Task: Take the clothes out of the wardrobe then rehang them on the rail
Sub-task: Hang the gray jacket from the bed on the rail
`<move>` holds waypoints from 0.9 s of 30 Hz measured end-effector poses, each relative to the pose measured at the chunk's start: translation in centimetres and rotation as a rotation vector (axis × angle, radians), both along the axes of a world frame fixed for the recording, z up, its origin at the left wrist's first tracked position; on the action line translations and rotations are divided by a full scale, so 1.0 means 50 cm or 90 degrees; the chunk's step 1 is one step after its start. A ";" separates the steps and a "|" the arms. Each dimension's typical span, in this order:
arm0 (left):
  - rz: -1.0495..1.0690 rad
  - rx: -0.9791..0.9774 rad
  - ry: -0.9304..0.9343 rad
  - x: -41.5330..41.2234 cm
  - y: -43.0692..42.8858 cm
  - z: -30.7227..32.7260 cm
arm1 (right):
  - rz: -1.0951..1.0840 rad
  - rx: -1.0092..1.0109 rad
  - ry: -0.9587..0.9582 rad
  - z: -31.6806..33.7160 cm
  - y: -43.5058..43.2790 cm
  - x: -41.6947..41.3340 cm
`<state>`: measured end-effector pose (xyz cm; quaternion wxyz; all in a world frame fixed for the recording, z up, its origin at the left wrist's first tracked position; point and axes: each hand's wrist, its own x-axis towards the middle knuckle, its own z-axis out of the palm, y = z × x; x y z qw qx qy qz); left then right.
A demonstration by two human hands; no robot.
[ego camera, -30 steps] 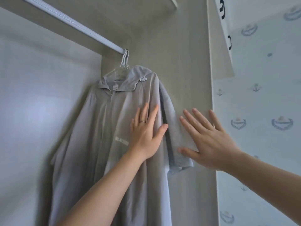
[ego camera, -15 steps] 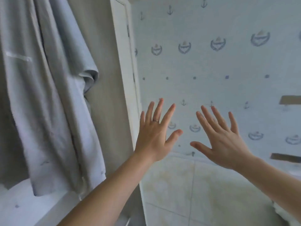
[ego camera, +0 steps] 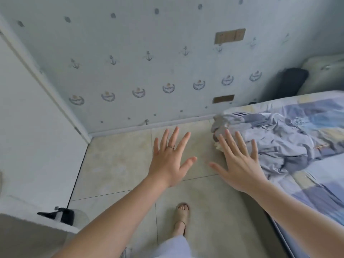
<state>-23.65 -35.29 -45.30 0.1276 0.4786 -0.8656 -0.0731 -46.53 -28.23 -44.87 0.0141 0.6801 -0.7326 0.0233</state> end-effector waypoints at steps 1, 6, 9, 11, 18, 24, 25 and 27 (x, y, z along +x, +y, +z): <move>-0.020 0.017 -0.007 -0.033 -0.024 -0.017 | -0.025 0.012 -0.002 -0.014 -0.010 -0.027; -0.119 0.092 -0.037 -0.200 -0.170 -0.072 | -0.150 0.063 -0.016 -0.061 -0.085 -0.160; -0.177 0.128 -0.059 -0.296 -0.271 -0.089 | -0.228 0.085 -0.025 -0.072 -0.141 -0.230; -0.219 0.139 -0.078 -0.357 -0.340 -0.096 | -0.282 0.093 -0.042 -0.076 -0.178 -0.274; -0.343 0.156 -0.110 -0.553 -0.529 -0.130 | -0.459 0.136 -0.090 -0.097 -0.266 -0.402; -0.418 0.157 -0.118 -0.718 -0.613 -0.146 | -0.569 0.151 -0.139 -0.116 -0.306 -0.511; -0.429 0.157 -0.116 -0.749 -0.625 -0.148 | -0.581 0.150 -0.144 -0.120 -0.313 -0.533; -0.444 0.157 -0.110 -0.812 -0.647 -0.150 | -0.603 0.150 -0.154 -0.128 -0.325 -0.581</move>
